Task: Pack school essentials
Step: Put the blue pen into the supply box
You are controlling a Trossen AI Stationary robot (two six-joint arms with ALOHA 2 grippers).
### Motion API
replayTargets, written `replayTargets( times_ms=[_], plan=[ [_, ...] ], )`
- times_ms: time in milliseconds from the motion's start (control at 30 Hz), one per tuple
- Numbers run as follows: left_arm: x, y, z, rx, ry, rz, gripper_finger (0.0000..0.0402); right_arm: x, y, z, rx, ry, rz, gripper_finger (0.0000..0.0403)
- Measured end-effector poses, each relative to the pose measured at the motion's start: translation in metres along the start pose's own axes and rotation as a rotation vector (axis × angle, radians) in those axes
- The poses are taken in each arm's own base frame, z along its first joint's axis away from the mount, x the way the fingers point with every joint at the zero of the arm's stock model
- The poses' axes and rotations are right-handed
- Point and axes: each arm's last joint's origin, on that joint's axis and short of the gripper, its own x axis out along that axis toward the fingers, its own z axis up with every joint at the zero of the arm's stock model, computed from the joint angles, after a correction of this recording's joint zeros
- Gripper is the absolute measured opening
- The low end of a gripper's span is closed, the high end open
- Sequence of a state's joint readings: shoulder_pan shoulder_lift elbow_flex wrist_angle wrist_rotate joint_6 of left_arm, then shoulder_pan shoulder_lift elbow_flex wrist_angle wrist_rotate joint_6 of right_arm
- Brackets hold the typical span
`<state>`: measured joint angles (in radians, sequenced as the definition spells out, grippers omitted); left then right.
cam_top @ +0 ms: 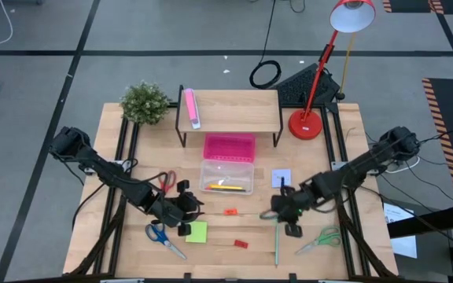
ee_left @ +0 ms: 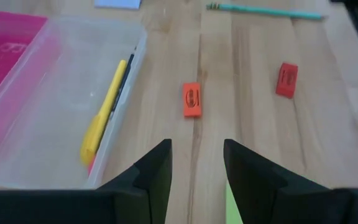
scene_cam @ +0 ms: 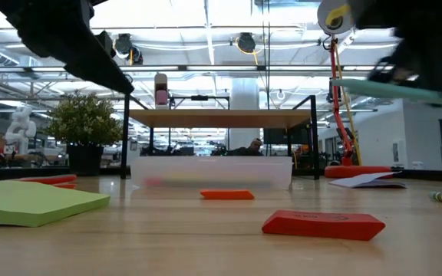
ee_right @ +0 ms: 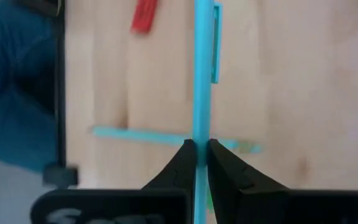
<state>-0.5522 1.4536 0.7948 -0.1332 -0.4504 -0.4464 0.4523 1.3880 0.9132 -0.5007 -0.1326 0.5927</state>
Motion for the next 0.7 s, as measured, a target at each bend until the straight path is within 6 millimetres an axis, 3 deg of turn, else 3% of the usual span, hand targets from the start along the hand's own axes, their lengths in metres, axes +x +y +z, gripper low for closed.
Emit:
replayTargets(
  times_ms=[367, 700],
  plan=[
    [-0.001, -0.004, 0.004, 0.008, -0.043, -0.021, 0.0147, -0.02, -0.045, 0.044, 0.024, -0.214, -0.14, 0.0014],
    [-0.001, -0.004, 0.004, 0.012, -0.049, -0.023, 0.0147, -0.041, -0.077, 0.084, -0.08, -0.535, -0.18, 0.0014]
  ],
)
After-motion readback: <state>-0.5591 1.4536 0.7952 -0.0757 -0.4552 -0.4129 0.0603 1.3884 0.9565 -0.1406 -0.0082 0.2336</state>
